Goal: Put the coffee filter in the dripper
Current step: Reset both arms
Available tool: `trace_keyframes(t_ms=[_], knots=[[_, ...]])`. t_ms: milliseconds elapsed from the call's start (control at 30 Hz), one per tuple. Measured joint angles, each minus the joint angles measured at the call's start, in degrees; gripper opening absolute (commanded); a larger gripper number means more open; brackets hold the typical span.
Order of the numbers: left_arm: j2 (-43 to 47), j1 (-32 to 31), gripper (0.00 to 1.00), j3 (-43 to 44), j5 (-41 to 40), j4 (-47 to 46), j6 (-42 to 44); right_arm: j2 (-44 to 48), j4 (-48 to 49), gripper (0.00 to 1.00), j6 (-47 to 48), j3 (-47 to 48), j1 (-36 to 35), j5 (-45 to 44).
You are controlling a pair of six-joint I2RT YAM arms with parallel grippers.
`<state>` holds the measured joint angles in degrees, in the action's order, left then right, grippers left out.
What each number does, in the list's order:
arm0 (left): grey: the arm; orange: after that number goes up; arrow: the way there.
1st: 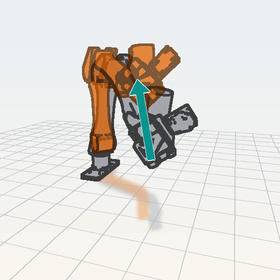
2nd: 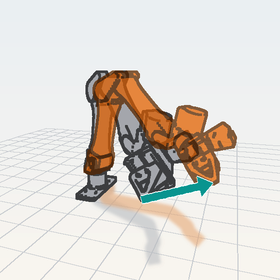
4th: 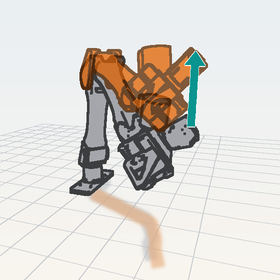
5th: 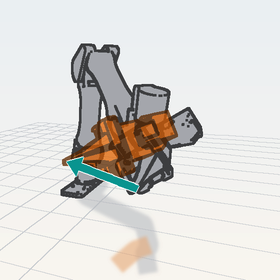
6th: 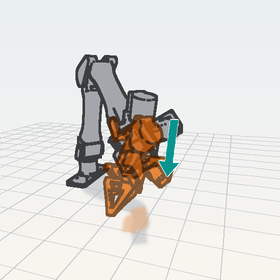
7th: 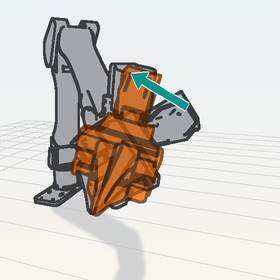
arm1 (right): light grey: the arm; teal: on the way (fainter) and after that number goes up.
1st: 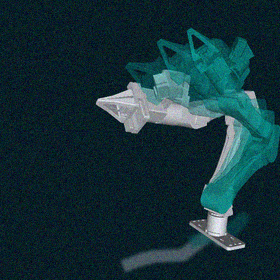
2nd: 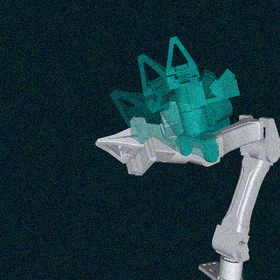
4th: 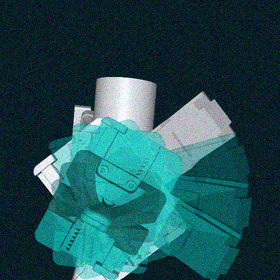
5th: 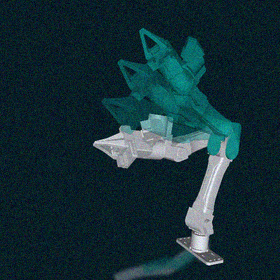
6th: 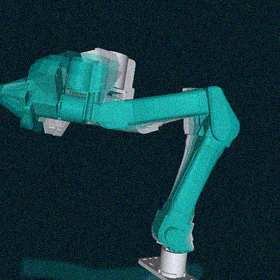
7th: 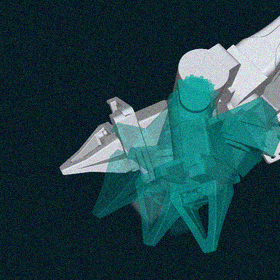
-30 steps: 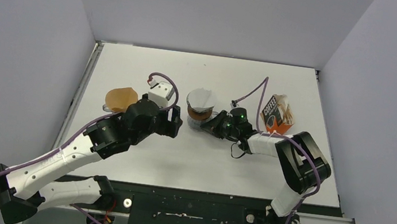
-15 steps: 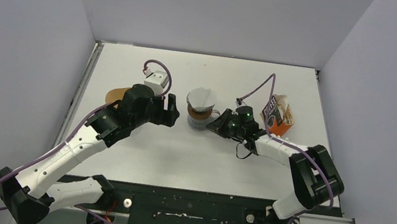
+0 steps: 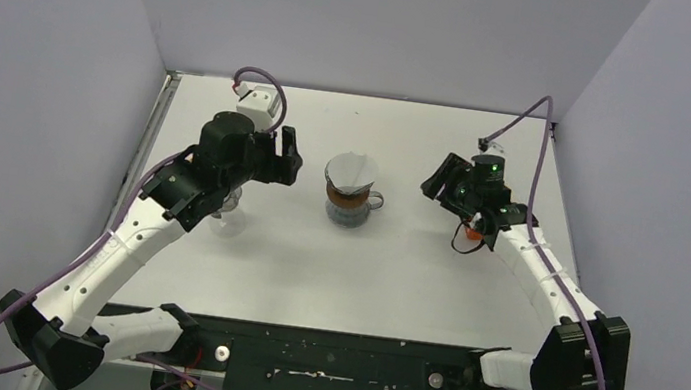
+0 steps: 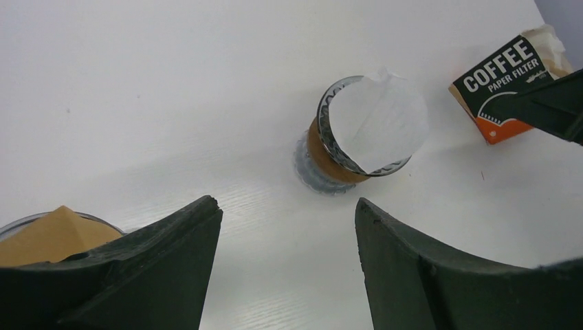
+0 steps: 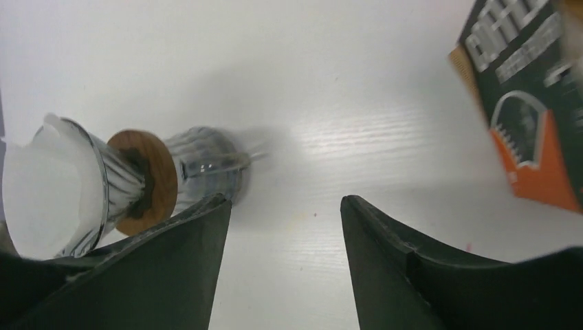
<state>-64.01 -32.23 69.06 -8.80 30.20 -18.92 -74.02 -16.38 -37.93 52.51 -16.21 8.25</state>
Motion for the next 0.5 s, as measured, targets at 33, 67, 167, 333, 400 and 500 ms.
trace_keyframes(t_ms=[33,67,167,333,400,500], knots=[[-0.3,0.2,0.69,0.7,-0.6,0.2,0.4,0.0,-1.8,0.68,1.4,2.1,0.9,-1.1],[-0.6,0.5,0.69,1.5,-1.3,0.2,0.8,0.0,-3.5,0.71,2.8,4.2,1.6,-2.5],[-1.6,1.3,0.69,3.5,-3.5,0.7,2.3,0.0,-7.9,0.95,6.5,10.2,2.9,-7.2],[-3.6,3.0,0.71,7.5,-8.4,2.6,5.1,0.0,-14.8,1.00,10.7,19.2,3.0,-14.8],[-4.3,4.5,0.72,9.3,-10.0,3.6,6.2,-0.1,-17.5,1.00,11.8,23.2,3.0,-17.9],[-5.0,6.9,0.72,11.6,-12.5,4.9,7.3,-0.1,-20.5,1.00,12.9,28.1,3.0,-22.3]])
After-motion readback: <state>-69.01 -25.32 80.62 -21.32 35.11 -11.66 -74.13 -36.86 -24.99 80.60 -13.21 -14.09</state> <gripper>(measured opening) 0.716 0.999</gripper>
